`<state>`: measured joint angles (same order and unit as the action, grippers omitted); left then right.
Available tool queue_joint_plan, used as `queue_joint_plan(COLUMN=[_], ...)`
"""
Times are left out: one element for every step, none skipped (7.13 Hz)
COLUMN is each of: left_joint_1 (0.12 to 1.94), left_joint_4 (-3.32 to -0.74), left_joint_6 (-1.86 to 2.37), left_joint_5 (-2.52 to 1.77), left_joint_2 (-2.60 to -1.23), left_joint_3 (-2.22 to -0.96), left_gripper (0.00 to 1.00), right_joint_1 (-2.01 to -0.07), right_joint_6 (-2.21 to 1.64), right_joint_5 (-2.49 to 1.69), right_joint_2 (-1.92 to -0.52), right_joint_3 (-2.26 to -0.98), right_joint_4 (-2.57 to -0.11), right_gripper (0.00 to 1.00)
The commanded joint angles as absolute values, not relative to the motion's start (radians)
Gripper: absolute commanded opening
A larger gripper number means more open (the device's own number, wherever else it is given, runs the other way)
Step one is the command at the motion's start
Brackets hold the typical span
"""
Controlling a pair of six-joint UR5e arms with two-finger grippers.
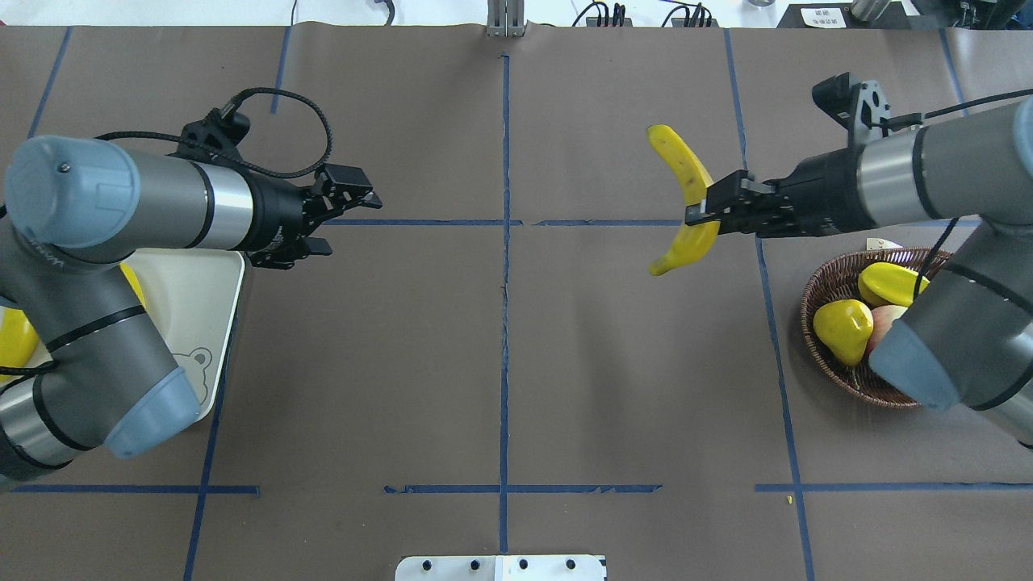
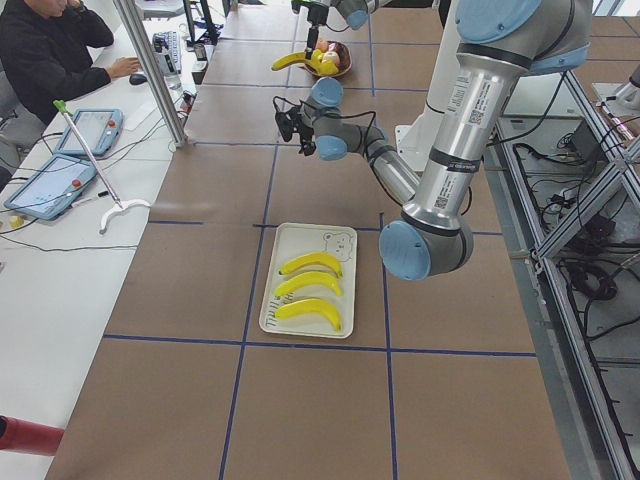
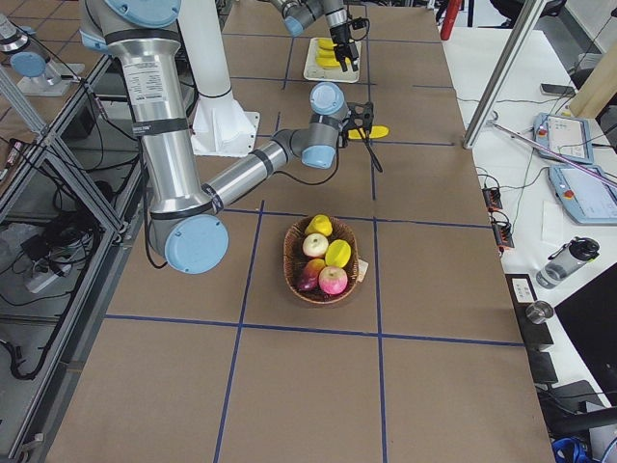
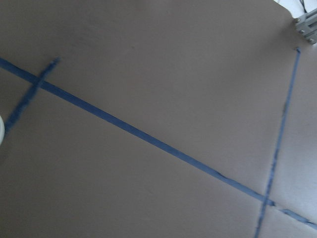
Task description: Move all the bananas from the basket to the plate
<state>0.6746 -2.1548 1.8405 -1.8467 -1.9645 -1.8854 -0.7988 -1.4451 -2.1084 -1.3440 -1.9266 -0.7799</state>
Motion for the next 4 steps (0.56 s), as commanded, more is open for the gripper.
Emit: queue_joint_plan(left_joint_1=[0.637,0.623,0.618,0.617], left_joint_4=[-2.154,-2.154,-2.154,-2.152], left_joint_6=[1.901,1.901,1.904,1.904], left_joint_5=[-1.845,-1.845,-1.845,-1.845], left_joint_2=[-2.061,-2.08,-2.097,-2.117], left_joint_3=[-1.884,-1.884,-1.881,-1.879], left_gripper=[0.99,0.99,0.99,0.99], right_joint_1=[-0.611,-0.557,-0.46,-0.412], right_joint_6=[-1.49,-1.489,-1.486,-1.479], right_joint_5=[-1.93,-1.884,-1.759,-1.696], right_joint_2=[-1.232,-1.127,-1.082,-1.077], right_joint_3=[-1.968,-1.979,-1.979,-1.98], right_joint_4=[-0.914,-1.065,-1.109,-1.111], right_gripper=[0.0,0.0,0.0,0.0])
